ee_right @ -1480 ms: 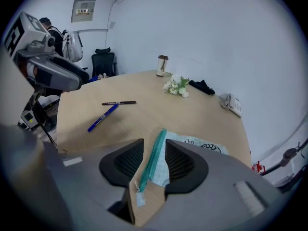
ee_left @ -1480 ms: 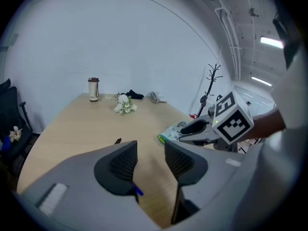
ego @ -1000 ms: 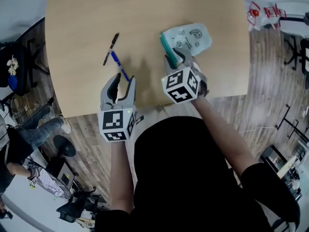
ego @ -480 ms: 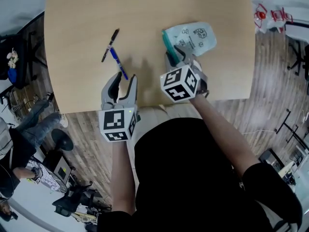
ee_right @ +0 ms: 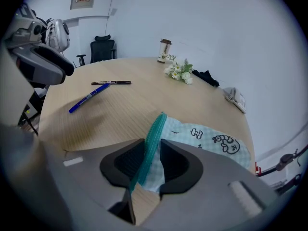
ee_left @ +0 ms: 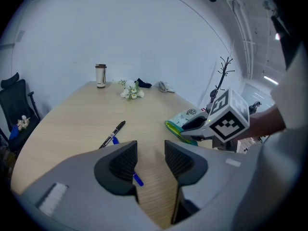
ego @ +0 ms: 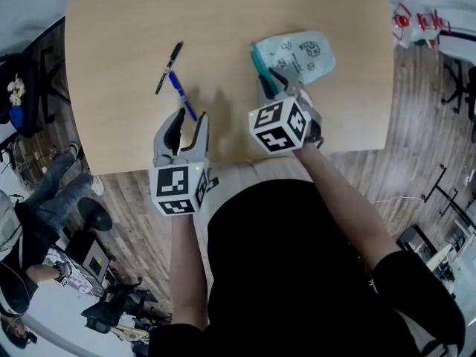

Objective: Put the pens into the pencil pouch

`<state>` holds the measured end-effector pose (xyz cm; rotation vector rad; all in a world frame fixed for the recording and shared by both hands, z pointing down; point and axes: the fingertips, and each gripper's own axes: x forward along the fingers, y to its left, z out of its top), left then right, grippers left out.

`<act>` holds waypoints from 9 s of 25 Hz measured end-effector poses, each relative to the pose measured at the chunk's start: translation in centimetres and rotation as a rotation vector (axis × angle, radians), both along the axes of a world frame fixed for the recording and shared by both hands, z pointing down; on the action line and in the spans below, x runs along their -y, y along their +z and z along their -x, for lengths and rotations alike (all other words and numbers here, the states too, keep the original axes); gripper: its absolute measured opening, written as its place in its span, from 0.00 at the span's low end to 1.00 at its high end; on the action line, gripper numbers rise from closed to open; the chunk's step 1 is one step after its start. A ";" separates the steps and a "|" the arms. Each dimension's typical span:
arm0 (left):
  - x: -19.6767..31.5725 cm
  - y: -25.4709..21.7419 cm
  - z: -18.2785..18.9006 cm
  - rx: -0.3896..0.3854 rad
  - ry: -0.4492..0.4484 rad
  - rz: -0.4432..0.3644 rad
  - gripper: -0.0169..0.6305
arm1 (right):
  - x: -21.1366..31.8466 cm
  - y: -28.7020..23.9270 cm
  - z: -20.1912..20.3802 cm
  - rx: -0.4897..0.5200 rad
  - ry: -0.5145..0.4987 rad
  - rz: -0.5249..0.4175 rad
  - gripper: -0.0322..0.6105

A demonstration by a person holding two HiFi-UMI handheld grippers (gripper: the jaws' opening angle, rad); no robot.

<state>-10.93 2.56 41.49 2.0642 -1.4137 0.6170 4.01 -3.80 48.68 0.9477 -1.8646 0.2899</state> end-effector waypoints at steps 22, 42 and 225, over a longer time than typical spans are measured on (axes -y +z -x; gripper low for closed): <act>-1.7 3.3 -0.2 0.007 -0.046 0.070 0.29 | 0.6 -3.8 -1.6 0.075 0.011 -0.013 0.16; -3.0 8.9 1.5 0.074 -0.102 0.194 0.24 | 0.9 -7.1 -3.0 0.073 0.031 -0.055 0.16; 4.5 3.6 -6.8 -0.117 0.306 -0.005 0.19 | -1.9 -8.2 -0.4 0.112 0.006 0.021 0.16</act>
